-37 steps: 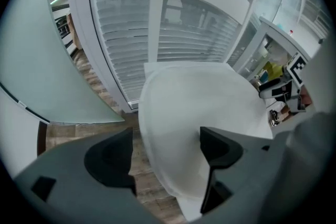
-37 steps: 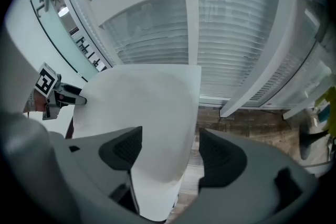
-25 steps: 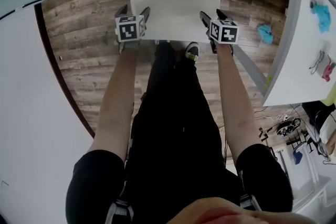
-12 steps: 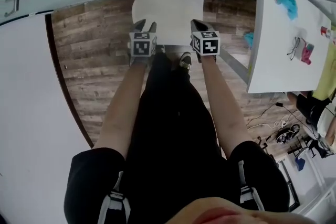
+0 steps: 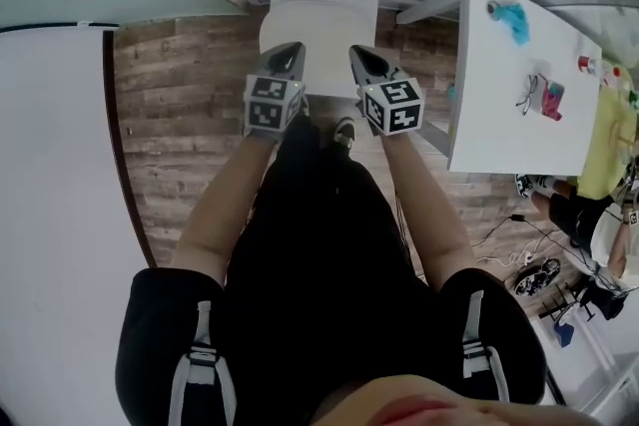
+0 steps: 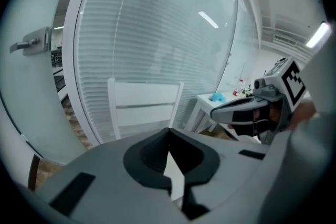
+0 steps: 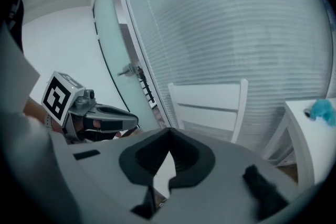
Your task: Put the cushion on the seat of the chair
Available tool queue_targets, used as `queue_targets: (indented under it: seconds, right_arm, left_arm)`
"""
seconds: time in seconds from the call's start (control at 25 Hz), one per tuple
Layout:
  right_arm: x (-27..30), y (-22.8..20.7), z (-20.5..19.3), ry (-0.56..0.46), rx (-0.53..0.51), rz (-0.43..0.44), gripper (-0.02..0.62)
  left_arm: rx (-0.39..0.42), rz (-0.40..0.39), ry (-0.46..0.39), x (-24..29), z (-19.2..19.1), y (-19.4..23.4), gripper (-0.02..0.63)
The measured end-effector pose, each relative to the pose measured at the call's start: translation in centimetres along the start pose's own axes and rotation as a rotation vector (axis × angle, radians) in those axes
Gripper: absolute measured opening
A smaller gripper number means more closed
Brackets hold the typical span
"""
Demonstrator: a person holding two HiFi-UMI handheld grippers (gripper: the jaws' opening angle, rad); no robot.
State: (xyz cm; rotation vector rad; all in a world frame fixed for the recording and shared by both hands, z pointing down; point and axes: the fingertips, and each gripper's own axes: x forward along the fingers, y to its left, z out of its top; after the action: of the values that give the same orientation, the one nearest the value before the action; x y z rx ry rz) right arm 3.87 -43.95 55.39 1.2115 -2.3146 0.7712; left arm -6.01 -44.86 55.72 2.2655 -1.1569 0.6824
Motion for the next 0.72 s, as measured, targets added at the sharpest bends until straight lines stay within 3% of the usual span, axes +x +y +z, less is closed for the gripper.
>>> queue_targets:
  seconds: [0.2,0.4,0.72]
  right_arm:
    - [-5.1,4.1,7.6,-0.139,-0.129,0.061,0.015]
    - [-10.4,6.6,13.1,-0.238,-0.186,0.101,0.015]
    - [-18.7,11.2,18.5,-0.429,-0.299,0.135,0.015]
  left_arm:
    - [0.089,-0.068,-0.162,-6.5,7.6,-4.2,0.011]
    - [0.141,-0.118,-0.302,-12.1,13.7,-7.4,0.011]
    - [0.248,-0.185,-0.471,-19.9,19.2,-11.4,0.011]
